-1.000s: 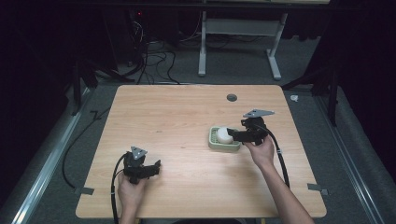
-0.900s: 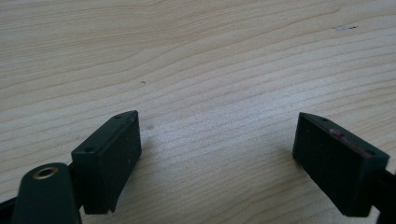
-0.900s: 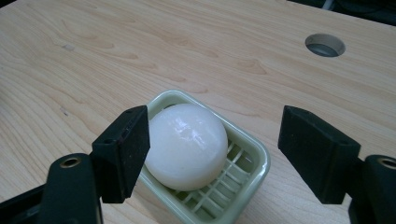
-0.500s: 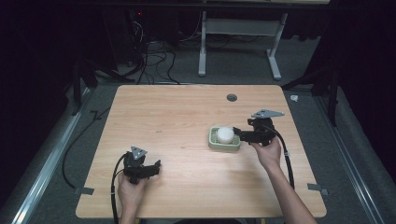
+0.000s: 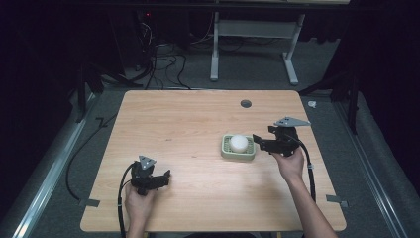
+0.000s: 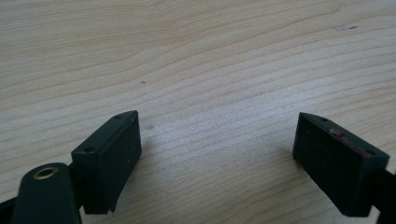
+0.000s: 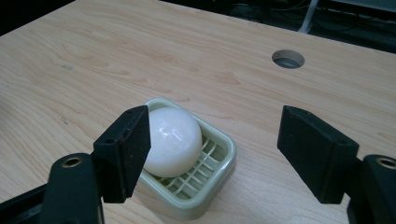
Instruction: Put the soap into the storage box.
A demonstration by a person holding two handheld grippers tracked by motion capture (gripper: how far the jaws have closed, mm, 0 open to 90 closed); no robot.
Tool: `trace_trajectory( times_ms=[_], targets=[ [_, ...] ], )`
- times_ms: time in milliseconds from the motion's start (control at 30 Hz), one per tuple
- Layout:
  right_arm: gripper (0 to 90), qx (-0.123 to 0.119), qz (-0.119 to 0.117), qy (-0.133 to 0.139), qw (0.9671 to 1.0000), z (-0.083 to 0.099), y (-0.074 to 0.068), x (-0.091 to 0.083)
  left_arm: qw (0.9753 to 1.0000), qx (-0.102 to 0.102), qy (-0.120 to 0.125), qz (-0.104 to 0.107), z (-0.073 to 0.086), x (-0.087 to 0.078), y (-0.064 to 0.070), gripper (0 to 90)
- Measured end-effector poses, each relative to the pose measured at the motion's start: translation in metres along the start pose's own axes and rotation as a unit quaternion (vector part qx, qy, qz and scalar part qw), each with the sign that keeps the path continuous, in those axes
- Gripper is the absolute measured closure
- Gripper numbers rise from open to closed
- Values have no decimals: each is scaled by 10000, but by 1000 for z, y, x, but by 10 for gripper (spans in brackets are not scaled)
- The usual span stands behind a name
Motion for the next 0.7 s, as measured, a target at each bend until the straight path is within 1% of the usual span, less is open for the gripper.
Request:
trace_trajectory(
  times_ms=[200, 233, 433, 633, 700],
  targets=[
    [267, 55, 88, 48, 9999, 5, 4, -10, 10000, -1, 0, 0, 0, 0, 0, 161],
    [267, 82, 120, 55, 9999, 6, 6, -14, 10000, -1, 0, 0, 0, 0, 0, 161],
    [267, 82, 172, 128, 9997, 6, 7, -23, 10000, -2, 1, -1, 0, 0, 0, 161],
    [269, 45, 199, 174, 9996, 6, 8, -28, 10000, -1, 0, -1, 0, 0, 0, 161],
    [269, 66, 208, 182, 9996, 7, 8, -30, 10000, 0, 1, -1, 0, 0, 0, 161]
  ],
)
Point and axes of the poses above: each handheld gripper's, and its own axes: x roughly forward along the jaws, z roughly out of its underside, y roughly to its right, the point moved 2 cm from there along x, roughly forward along the jaws, and after that the axes turned 10 degrees about -x, right-handed, at the moved point
